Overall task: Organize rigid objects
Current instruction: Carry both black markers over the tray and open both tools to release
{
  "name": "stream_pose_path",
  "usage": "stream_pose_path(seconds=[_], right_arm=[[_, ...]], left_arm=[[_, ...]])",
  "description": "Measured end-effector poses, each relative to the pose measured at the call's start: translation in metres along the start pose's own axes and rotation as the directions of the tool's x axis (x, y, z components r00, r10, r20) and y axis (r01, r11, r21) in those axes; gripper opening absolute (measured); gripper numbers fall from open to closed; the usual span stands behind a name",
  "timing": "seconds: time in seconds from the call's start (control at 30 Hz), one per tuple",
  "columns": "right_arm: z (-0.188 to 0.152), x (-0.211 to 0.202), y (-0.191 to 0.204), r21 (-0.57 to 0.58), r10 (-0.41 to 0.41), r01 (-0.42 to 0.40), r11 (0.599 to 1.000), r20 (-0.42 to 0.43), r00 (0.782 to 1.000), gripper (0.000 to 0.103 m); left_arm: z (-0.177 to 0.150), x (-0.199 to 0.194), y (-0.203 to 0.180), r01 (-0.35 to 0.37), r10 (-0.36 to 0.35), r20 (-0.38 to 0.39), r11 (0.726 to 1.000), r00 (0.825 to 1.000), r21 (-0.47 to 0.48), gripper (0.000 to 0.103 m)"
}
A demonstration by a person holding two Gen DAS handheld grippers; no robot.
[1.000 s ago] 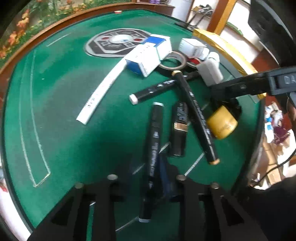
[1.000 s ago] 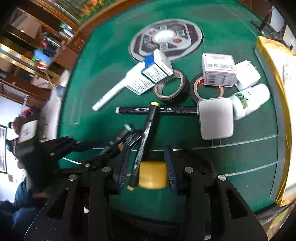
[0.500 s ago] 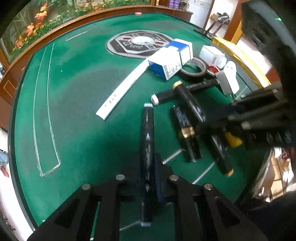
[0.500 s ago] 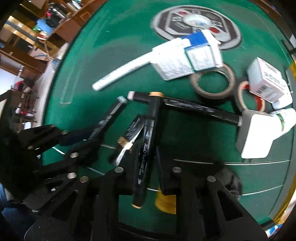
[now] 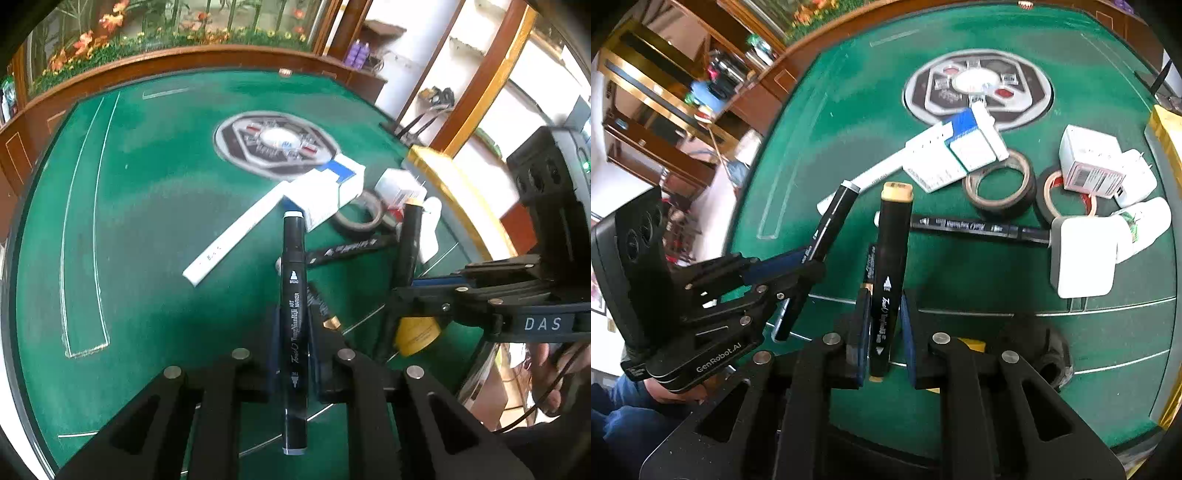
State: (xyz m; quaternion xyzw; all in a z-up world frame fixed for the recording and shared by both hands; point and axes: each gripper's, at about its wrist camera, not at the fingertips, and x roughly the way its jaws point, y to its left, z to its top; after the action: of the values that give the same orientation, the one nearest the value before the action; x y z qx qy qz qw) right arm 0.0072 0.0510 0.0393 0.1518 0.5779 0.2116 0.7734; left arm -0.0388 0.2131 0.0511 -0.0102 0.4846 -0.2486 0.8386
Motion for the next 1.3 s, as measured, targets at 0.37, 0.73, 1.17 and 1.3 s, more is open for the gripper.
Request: stream_pose_path(seconds=[0.37,0.73,1.17,1.3], right_arm=[[-0.014,-0.061,-0.025,0.022,0.051,-0.055,0.998,0.156,0.987,0.015],[-0.030,-0.138,-0.083,0.145,0.007,-0.048,0.988,0.272,0.962,0.014],[-0.067,-0.237,-0.165,0.348,-0.195,0.058,0.936,0.374,0.907,0.014],[-0.072,-0.249,-0.184,0.385,-0.267,0.128,0.914,0.333,0.904,0.014]], left_arm=[[0.024,-0.009,-0.050,0.017,-0.029,0.107,0.993,0.994,0.118,0.013],[0.048,0.004,-0.103,0.087,-0.111,0.111,0.976,0.988,0.199,0.013],[0.086,0.027,-0.192,0.244,-0.285,0.088,0.915,0.955,0.321,0.013],[0.094,0.046,-0.221,0.293,-0.327,0.052,0.898,0.944,0.329,0.013]])
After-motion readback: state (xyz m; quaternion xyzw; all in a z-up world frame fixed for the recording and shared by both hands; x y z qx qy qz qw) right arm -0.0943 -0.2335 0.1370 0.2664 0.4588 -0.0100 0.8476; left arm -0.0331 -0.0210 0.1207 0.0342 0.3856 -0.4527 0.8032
